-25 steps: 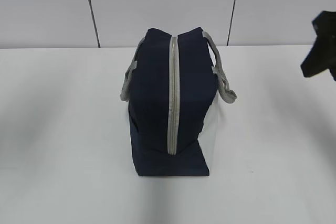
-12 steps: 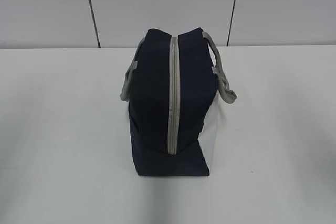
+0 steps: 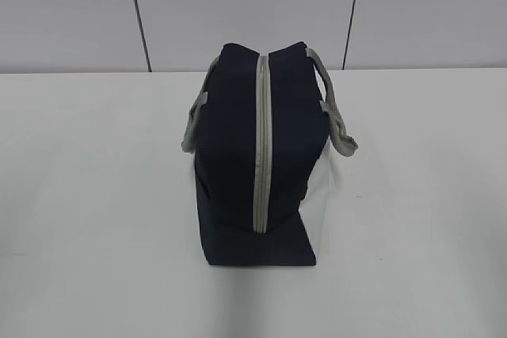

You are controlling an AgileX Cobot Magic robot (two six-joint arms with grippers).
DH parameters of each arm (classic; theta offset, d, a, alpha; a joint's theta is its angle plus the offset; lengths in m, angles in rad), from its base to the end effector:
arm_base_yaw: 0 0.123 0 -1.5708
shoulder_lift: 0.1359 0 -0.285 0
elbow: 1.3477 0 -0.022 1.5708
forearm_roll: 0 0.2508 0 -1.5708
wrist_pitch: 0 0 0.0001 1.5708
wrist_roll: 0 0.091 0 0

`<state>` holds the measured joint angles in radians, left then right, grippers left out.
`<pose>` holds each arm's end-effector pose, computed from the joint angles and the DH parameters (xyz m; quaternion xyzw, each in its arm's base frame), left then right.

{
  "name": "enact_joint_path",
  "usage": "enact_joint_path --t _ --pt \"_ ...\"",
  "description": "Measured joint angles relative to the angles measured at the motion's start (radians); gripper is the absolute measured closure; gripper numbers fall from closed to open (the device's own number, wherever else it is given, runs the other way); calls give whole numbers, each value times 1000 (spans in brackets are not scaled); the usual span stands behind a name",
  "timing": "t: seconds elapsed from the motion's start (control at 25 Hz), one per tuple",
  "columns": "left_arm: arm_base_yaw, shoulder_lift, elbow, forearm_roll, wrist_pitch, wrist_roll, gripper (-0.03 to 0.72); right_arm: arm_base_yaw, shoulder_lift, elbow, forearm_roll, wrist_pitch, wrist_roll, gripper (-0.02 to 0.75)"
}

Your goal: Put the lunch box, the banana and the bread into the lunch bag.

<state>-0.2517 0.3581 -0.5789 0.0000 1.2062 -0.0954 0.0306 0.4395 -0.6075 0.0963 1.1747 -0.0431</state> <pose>0.0368 -0.0095 0.2839 0.0737 0.9411 -0.0570 0.3250 0.0527 0.0097 0.2906 -0.0315 0.9458 0.0460 0.3198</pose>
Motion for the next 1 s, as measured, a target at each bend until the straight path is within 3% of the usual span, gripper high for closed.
enact_joint_path --t 0.36,1.0 --pt "-33 -74 29 61 -92 0 308 0 -189 67 -96 19 43 321" --pt "-47 -74 50 69 -109 0 313 0 -204 104 -115 -36 43 321"
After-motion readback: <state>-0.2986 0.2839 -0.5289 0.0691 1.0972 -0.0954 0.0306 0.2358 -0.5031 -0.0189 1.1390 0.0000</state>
